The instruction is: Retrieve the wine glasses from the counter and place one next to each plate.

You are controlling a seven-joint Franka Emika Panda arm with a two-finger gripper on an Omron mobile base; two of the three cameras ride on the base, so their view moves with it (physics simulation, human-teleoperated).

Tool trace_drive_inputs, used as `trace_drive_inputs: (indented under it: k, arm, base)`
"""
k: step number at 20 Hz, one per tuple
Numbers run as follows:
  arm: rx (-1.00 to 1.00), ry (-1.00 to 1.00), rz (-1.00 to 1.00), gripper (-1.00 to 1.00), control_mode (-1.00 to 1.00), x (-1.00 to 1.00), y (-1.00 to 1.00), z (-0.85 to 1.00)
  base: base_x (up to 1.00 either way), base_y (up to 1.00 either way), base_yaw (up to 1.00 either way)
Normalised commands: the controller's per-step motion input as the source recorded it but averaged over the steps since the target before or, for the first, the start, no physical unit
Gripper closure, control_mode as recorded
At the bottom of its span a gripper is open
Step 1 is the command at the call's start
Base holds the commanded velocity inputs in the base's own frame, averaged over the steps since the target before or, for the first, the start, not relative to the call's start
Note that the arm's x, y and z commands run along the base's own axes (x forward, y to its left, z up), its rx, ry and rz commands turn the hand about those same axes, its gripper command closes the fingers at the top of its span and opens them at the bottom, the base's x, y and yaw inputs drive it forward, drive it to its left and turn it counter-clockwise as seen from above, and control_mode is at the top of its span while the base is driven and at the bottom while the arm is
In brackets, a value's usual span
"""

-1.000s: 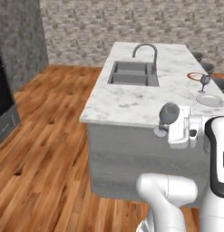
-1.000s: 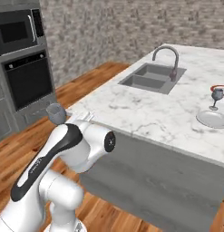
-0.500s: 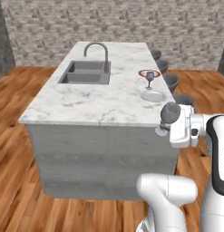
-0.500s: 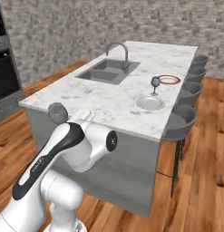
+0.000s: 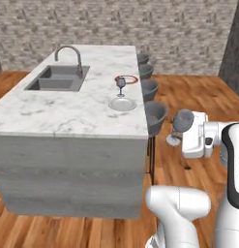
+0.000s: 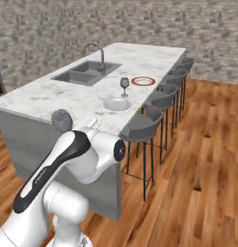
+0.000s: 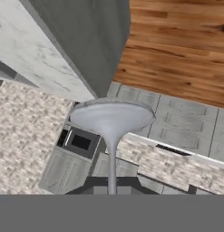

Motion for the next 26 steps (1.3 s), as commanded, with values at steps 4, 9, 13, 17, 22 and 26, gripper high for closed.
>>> trace_drive_inputs:
  k: [4,9,13,17,22,26]
  arm:
    - [0.0,0.0,0.0,1.0,1.0,0.0,0.0,0.0]
    - [0.0,0.0,0.0,1.0,1.0,0.0,0.0,0.0]
    - [0.0,0.0,0.0,1.0,1.0,0.0,0.0,0.0]
    - [0.0,0.0,0.0,1.0,1.0,0.0,0.0,0.0]
    - [0.0,0.0,0.0,1.0,1.0,0.0,0.0,0.0]
    - [0.0,0.0,0.0,1.0,1.0,0.0,0.0,0.0]
  base:
    - [0.65,-1.0,0.09]
    - [0.89,-1.0,0.15]
    - [0.98,-1.0,0.19]
    - [0.91,-1.0,0.2]
    - [0.82,-1.0,0.21]
    - [0.73,-1.0,0.31]
